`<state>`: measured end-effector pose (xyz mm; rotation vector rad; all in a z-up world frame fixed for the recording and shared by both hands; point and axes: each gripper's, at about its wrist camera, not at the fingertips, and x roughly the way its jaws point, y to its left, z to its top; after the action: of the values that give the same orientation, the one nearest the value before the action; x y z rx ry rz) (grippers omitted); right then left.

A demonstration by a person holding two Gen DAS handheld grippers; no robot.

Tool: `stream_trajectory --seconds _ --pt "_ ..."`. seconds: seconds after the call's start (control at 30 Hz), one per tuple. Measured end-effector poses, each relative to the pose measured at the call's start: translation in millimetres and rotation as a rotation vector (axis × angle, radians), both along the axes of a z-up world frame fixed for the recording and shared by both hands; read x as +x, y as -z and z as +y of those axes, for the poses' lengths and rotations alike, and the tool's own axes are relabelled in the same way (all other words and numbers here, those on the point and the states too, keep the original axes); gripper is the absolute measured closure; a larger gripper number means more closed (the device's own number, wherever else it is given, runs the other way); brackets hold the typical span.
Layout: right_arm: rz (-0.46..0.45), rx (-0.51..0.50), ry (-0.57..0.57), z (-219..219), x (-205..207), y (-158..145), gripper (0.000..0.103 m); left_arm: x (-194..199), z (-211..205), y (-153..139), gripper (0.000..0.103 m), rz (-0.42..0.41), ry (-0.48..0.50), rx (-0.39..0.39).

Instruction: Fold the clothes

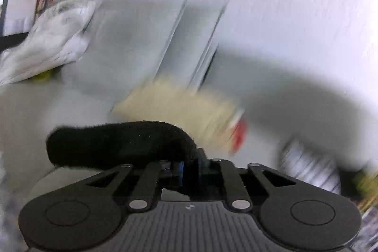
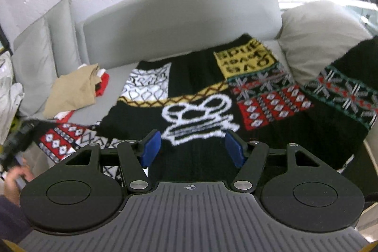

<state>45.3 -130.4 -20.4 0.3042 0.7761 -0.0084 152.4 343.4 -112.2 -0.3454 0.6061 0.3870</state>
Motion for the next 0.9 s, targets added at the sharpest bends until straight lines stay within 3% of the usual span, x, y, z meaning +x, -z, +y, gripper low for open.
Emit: stream_trajectory --seconds 0.03,0.07,0.13,0.23,0.27,0.4,0.5,0.6,0.73,0.8,0.9 --pt "0.015 0.011 -0.004 0 1 2 0.037 -1 20 9 0.072 0.043 -0.051 -0.158" --pt "0.025 0.019 -0.01 -1 0 3 0.037 -10 37 19 0.067 0.005 -0.114 -0.333" --pt "0.026 0.027 -0.02 -4 -4 2 0.036 -30 60 34 0.053 -0.091 -0.2 -0.592" --pt "0.032 0.052 -0.006 -11 -8 5 0.036 -44 80 52 0.048 -0.178 -0.267 -0.824" --pt "0.039 0.063 -0.001 -13 -8 6 0.036 -48 83 56 0.048 -0.198 -0.285 -0.867" --pt "0.042 0.075 -0.008 -14 -9 8 0.036 -38 85 58 0.048 -0.237 -0.389 -0.93" --pt "0.035 0.069 -0.033 -11 -10 5 0.036 -42 78 51 0.044 -0.186 -0.497 -0.996" --pt "0.021 0.053 -0.041 -9 -11 2 0.035 -56 60 33 0.039 -0.087 -0.43 -1.033" --pt "0.022 0.043 -0.032 -6 -5 5 0.035 -86 61 31 0.039 -0.078 -0.429 -1.017" --pt "0.024 0.045 -0.046 -2 -3 5 0.035 -98 68 36 0.039 -0.12 -0.452 -0.964" --pt "0.014 0.04 -0.071 4 -4 1 0.035 -100 88 47 0.043 -0.219 -0.512 -1.02"
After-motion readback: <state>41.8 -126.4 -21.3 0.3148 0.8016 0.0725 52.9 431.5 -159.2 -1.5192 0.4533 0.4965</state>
